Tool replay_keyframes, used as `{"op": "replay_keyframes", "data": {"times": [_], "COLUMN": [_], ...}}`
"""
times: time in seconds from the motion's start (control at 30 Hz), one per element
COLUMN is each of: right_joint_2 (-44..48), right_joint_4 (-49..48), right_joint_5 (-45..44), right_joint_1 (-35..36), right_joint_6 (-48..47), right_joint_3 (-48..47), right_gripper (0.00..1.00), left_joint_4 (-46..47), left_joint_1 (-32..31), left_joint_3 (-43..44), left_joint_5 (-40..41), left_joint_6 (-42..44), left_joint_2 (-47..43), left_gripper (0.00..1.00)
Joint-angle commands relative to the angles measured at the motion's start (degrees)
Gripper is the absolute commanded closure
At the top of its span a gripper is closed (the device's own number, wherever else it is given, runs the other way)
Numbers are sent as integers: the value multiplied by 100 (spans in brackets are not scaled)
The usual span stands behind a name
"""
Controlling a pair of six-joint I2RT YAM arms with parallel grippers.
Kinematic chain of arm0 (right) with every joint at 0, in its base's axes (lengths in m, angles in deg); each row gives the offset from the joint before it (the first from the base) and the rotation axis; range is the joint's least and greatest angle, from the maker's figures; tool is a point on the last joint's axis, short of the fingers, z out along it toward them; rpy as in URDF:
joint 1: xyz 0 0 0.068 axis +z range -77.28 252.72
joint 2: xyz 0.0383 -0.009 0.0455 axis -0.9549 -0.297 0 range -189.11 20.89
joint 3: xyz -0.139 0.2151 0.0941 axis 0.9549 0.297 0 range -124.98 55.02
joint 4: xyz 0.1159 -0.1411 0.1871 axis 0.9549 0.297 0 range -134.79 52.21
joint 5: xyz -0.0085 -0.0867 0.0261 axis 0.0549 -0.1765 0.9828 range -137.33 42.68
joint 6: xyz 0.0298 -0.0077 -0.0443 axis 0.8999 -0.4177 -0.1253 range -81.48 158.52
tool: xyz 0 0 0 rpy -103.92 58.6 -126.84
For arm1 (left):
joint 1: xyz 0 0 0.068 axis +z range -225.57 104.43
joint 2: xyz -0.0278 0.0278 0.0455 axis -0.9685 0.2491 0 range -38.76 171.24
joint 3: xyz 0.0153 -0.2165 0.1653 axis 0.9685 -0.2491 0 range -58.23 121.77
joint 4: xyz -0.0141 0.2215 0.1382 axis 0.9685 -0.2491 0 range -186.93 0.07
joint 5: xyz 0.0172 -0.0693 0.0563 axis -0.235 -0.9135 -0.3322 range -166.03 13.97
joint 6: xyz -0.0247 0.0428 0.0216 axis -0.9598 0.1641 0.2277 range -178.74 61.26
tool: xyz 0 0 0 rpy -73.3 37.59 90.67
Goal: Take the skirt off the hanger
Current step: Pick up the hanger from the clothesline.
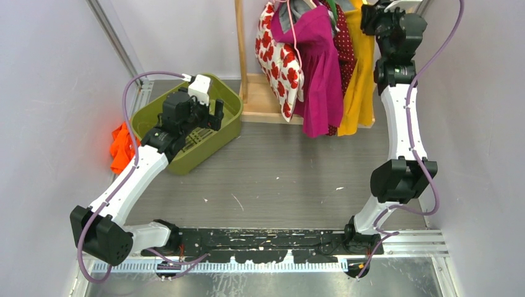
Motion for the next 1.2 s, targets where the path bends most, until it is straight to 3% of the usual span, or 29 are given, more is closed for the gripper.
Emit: {"op": "replay_keyframes", "data": {"times": [0.0,0.17,0.47,0.6,0.67,0.7,0.73,0.93,1.17], "right_joint_2": [17,-106,742,751,688,627,537,-261,-790], "right_joint_4": [-2296,-2223,-2131,-1599,-1497,-1403,-1207,-3,237], "right_joint_5": [-701,-704,-522,-299,-164,-88,-8,303,217], "right_joint_1": [6,8,12,19,21,21,18,20,14], "right_joint_6": [313,315,58,-32,-32,-48,-84,-301,-582], "right_joint_3": [-1052,-1449,-409,-400,-387,-444,-588,-1821,-2225], "right_gripper": [100,100,100,99,72,51,42,29,27], "left_joint_4": [194,187,254,247,246,246,239,194,159], "left_joint_1": [-22,-23,-24,-22,-21,-22,-23,-22,-22], "left_joint_3": [46,46,49,65,67,71,78,99,89], "left_joint_5": [34,46,-45,-96,-80,-62,-31,15,43], "left_joint_6": [49,61,22,-22,-25,-20,-26,-27,-2], "left_joint_2": [-72,-36,80,104,100,98,93,64,45], "left_gripper": [9,9,9,9,9,9,9,9,9]}}
